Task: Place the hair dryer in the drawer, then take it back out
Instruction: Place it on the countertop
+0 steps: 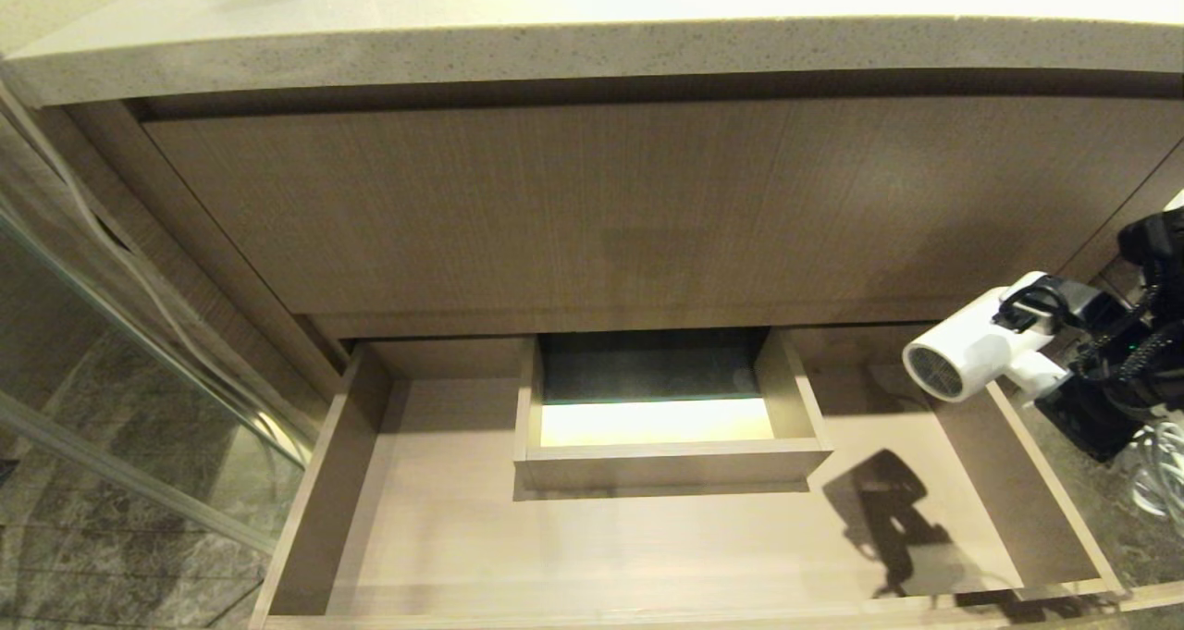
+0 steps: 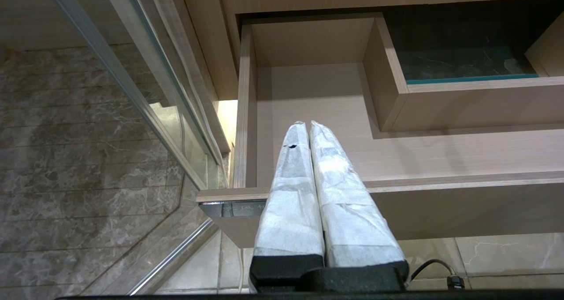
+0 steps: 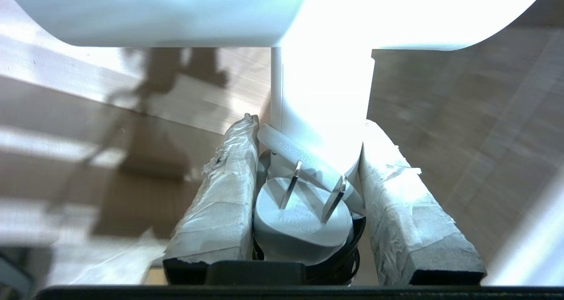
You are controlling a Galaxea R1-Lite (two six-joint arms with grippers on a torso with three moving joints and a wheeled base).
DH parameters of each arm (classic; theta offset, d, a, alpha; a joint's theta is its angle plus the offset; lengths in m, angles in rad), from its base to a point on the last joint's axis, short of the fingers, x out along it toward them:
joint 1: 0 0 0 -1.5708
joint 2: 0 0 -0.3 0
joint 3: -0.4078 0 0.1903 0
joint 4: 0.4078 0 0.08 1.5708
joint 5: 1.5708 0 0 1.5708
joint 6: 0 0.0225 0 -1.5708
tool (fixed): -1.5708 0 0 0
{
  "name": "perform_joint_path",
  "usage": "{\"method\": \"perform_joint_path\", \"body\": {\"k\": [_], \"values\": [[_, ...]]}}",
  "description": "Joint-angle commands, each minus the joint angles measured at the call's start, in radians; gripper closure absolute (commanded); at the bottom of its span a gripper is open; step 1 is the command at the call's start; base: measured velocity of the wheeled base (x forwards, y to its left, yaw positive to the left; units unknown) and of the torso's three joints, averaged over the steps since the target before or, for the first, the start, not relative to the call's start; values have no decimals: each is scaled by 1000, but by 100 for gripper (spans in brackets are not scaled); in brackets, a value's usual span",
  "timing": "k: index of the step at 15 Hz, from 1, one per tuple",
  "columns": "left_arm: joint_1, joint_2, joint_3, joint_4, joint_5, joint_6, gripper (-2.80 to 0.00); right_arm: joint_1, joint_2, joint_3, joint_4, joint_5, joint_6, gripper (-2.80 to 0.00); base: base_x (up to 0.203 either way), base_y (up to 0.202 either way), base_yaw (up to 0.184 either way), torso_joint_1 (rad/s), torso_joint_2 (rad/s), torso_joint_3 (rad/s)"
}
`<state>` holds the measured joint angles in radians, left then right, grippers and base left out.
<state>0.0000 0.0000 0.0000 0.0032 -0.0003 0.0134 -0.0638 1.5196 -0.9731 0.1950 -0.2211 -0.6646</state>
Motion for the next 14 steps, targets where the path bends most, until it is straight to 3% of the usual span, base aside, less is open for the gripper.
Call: {"method": "perform_joint_path", "body": {"k": [1,7,14], "values": [[0,0,0,0,0,0,0,2,-254,55,27,-2,-43,0,0,0,0,0,0,0],[0,0,0,-2,0,0,0,-1,-471,21,88,-3,-105,0,0,0,0,0,0,0],[0,0,0,0,0,0,0,-2,-400,-386,137,13,-166,0,0,0,0,0,0,0]]}}
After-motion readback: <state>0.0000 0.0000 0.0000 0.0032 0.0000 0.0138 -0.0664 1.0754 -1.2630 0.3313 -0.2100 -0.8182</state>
